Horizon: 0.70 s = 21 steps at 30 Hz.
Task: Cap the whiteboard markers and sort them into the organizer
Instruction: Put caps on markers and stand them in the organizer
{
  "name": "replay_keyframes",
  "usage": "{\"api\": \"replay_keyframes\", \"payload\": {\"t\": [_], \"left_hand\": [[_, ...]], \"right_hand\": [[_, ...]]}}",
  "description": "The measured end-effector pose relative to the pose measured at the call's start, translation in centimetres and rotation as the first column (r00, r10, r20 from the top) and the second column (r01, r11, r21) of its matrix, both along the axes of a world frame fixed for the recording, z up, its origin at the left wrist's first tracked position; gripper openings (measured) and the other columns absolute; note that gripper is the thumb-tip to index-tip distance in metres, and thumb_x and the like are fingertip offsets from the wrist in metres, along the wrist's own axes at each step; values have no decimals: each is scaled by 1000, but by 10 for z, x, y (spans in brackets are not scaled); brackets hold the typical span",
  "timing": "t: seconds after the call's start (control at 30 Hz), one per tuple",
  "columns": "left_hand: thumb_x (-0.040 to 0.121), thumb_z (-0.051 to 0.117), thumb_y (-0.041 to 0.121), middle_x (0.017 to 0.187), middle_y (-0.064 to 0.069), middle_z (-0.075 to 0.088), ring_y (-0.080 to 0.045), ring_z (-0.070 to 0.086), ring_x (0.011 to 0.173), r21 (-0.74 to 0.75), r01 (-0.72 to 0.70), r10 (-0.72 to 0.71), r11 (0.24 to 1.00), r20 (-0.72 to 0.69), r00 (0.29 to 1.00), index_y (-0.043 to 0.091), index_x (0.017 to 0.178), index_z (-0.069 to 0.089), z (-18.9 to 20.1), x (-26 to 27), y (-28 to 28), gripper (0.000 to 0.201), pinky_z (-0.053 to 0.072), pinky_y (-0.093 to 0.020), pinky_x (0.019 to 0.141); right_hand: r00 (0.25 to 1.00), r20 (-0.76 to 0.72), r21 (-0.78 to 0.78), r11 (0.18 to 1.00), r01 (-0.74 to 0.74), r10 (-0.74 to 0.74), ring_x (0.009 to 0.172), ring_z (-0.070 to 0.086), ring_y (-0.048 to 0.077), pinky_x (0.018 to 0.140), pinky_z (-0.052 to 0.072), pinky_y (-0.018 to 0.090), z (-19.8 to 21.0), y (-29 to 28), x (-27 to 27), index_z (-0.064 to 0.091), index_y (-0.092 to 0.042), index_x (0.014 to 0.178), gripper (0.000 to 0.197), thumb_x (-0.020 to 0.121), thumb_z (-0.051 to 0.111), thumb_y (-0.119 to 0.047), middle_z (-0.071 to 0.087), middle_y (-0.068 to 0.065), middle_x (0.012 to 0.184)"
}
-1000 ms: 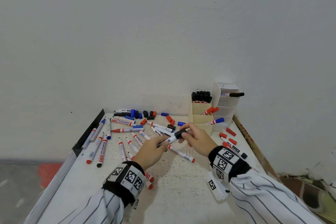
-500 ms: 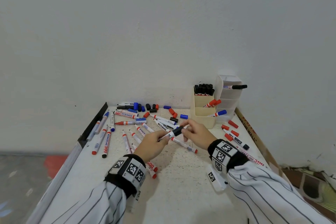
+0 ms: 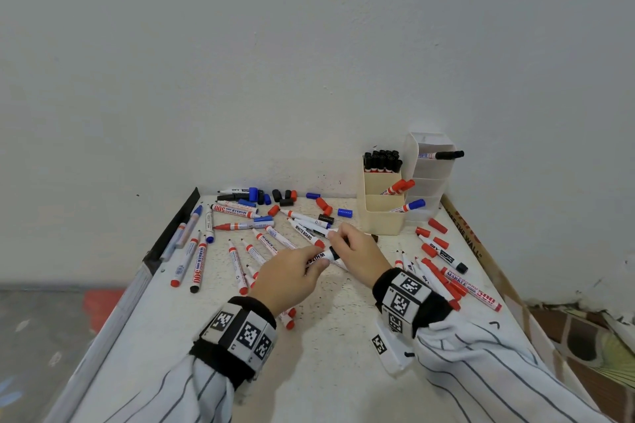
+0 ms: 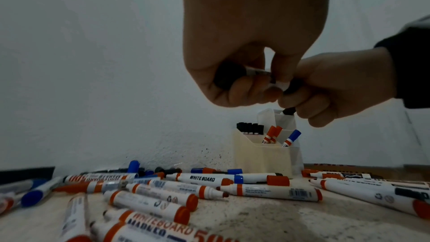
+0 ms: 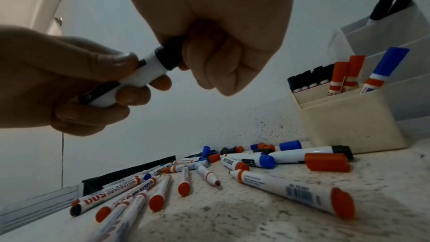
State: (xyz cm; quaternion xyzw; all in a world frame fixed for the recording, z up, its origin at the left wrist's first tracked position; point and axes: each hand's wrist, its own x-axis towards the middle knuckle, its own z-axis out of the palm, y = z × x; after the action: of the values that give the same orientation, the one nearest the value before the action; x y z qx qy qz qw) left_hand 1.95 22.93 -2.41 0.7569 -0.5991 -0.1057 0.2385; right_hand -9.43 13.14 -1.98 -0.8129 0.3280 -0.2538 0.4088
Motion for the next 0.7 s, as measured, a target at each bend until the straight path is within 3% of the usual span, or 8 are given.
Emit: {"api": "replay_keyframes", "payload": {"t": [0.17,0.23,0.3,0.37,0.43,0.5,0.57,0.7], "left_hand": [[99,38,33,69,6,53,-10,53,70,37,100,-85,994,-297,951,18,88,62,13,-7,3,30,40,-21,64],[98,38,37,71,6,54,-11,54,72,59,97,-86,994,-164,983,18,92,62,15,-9,4,31,42,-22,65],[97,35,44,76,4,56,-12,54,73,64,63,-70,996,111,991,20,103,60,15,-12,5,35,42,-24,64],[96,34,47,76,2,58,-13,54,71,65,49,-59,997,165,984,19,103,60,17,-14,5,39,43,-25,63],[96,37,46,71,1,57,-13,54,67,99,87,-86,991,-13,996,15,93,62,23,-13,5,40,43,-26,63],[96,40,40,64,5,52,-5,48,58,135,141,-103,981,-255,961,18,83,62,30,-13,5,34,38,-21,58],[96,41,38,62,7,50,-2,44,55,123,156,-109,980,-322,940,20,80,61,35,-15,6,31,35,-19,57],[96,39,42,66,6,53,-6,46,59,67,102,-100,993,-29,995,18,90,65,30,-20,4,36,39,-23,59]], "right_hand": [[991,124,0,999,-47,47,51,36,2,52,34,15,0,9,-7,38,-21,67,30,96,43,-17,40,-6,58],[990,136,55,998,-33,25,52,35,5,49,33,15,-3,11,-8,38,-20,67,29,96,41,-16,39,-5,59],[989,144,158,987,-1,-22,51,32,7,44,29,14,-5,12,-8,37,-18,68,29,97,39,-17,37,-4,60],[986,157,230,973,9,-46,49,30,6,40,27,13,-4,13,-9,37,-17,68,29,97,38,-17,35,-4,59],[980,197,192,981,-17,-22,49,30,5,43,29,15,-3,15,-12,37,-18,67,30,97,39,-15,35,-4,59],[974,226,72,997,-24,8,51,33,2,49,32,16,-2,19,-16,37,-19,67,30,96,40,-12,36,-5,60],[966,257,17,1000,-15,10,51,36,1,51,34,15,-2,21,-18,37,-19,68,30,96,40,-11,37,-6,59],[970,241,126,992,-3,-28,48,32,2,46,31,18,2,17,-18,38,-17,68,29,97,38,-14,36,-3,59]]}}
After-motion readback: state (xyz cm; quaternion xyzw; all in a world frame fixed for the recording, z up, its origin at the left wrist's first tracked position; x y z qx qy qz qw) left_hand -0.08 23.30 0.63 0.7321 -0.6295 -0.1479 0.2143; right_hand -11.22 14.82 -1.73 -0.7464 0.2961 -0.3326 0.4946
